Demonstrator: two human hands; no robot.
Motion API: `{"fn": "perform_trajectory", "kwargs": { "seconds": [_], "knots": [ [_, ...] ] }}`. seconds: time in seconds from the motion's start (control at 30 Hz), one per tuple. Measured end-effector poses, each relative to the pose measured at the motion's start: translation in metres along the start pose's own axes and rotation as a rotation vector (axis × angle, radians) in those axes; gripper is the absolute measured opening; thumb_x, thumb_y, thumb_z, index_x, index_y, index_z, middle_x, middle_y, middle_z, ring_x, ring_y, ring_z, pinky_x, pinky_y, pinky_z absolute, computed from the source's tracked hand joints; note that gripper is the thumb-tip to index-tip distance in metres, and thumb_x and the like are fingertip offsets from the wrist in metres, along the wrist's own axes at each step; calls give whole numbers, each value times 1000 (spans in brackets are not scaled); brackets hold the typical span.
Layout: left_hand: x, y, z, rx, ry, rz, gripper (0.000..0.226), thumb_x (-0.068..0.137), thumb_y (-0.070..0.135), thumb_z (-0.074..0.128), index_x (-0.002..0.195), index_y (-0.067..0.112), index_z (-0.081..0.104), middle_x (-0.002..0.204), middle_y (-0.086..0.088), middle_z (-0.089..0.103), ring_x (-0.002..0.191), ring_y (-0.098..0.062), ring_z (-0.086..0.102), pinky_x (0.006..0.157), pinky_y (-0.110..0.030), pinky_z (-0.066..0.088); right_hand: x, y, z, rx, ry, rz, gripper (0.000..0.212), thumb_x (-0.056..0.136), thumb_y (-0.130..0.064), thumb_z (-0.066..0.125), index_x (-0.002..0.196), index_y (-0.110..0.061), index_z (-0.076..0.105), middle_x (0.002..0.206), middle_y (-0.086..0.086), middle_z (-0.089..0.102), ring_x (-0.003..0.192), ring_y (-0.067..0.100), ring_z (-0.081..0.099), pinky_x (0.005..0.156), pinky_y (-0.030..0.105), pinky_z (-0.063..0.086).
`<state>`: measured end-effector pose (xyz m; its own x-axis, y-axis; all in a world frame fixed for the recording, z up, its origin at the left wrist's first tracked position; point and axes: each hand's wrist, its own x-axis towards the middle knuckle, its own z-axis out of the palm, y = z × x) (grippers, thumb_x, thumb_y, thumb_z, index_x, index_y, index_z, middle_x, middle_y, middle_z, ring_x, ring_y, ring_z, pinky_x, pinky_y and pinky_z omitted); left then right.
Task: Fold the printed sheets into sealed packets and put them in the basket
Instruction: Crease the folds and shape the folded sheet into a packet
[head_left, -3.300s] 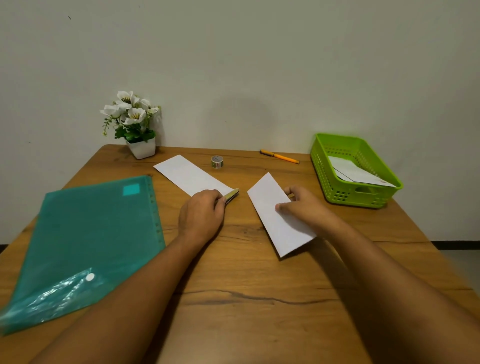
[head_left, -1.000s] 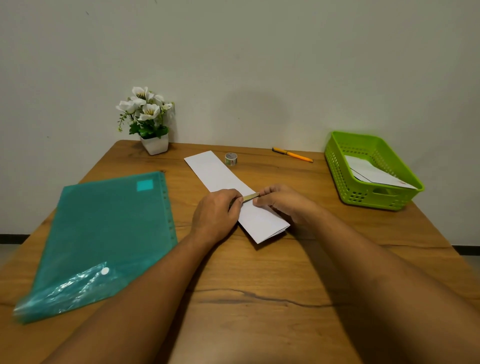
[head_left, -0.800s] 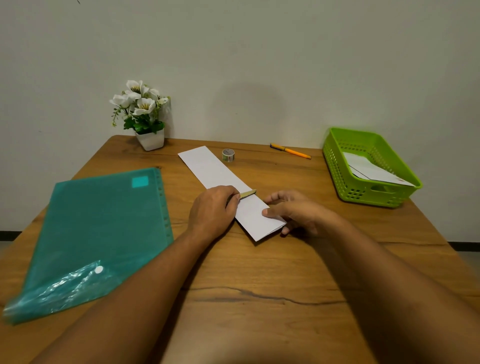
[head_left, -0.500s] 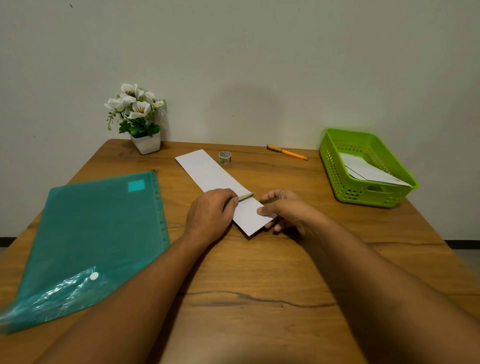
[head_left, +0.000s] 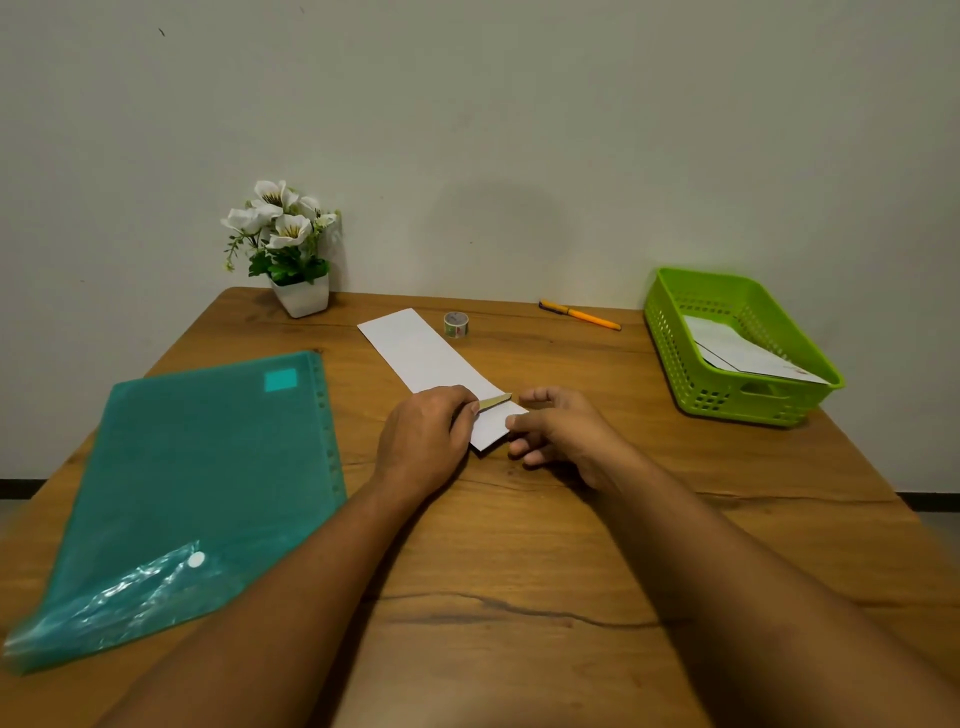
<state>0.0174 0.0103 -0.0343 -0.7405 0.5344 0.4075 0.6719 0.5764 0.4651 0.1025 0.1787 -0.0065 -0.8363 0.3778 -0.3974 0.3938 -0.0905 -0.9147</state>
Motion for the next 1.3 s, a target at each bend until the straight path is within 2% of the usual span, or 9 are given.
{"fn": "perform_trajectory", "kwargs": {
  "seconds": [0.27, 0.53, 0.8, 0.9, 1.0, 1.2, 1.3],
  "knots": [
    [-1, -1, 1, -20, 5, 11, 22, 103, 30, 56, 112, 21, 75, 102, 4, 75, 86, -8, 63, 64, -26, 48, -6, 7, -3, 101, 12, -3, 59, 86, 4, 76, 136, -10, 49, 90, 16, 79, 67, 21, 73, 49, 26, 57],
    [-1, -1, -1, -74, 10, 35, 21, 103, 30, 57, 109, 21, 75, 99, 5, 75, 84, -8, 63, 70, -35, 56, 3, -2, 16, 117, 32, -15, 51, 88, 4, 75, 131, -10, 50, 95, 18, 78, 64, 20, 71, 47, 26, 55],
    [-1, -2, -3, -123, 19, 11, 19, 103, 27, 57, 110, 22, 74, 97, 7, 74, 84, -6, 63, 72, -35, 57, 8, -5, 28, 77, 52, -39, 36, 92, 3, 71, 118, -13, 53, 96, 16, 75, 65, 20, 69, 51, 28, 55],
    [-1, -2, -3, -134, 27, 11, 19, 103, 28, 57, 109, 22, 74, 96, 6, 74, 83, -6, 63, 71, -37, 58, 9, -6, 27, 19, 35, -37, 25, 94, -1, 70, 115, -9, 60, 95, 16, 76, 66, 20, 69, 53, 28, 58],
    [-1, -4, -2, -144, 32, 16, 19, 103, 28, 57, 108, 22, 74, 94, 7, 74, 82, -6, 64, 70, -39, 58, 9, -8, 27, -17, 23, -32, 13, 96, -1, 67, 108, -5, 64, 93, 17, 74, 61, 18, 68, 49, 26, 56],
    [-1, -3, -3, -173, 17, 27, 20, 103, 28, 56, 110, 21, 74, 95, 8, 74, 84, -5, 64, 73, -39, 59, 11, -12, 31, -39, 51, -7, 18, 93, -10, 72, 108, -2, 66, 83, 14, 68, 62, 22, 66, 48, 27, 52],
    [-1, -2, -3, -187, 23, 26, 20, 103, 28, 56, 109, 21, 74, 95, 8, 74, 85, -5, 64, 73, -38, 58, 16, -11, 34, -73, 89, -6, 18, 92, -13, 73, 107, -3, 68, 78, 11, 67, 56, 20, 65, 45, 27, 51]
  ]
}}
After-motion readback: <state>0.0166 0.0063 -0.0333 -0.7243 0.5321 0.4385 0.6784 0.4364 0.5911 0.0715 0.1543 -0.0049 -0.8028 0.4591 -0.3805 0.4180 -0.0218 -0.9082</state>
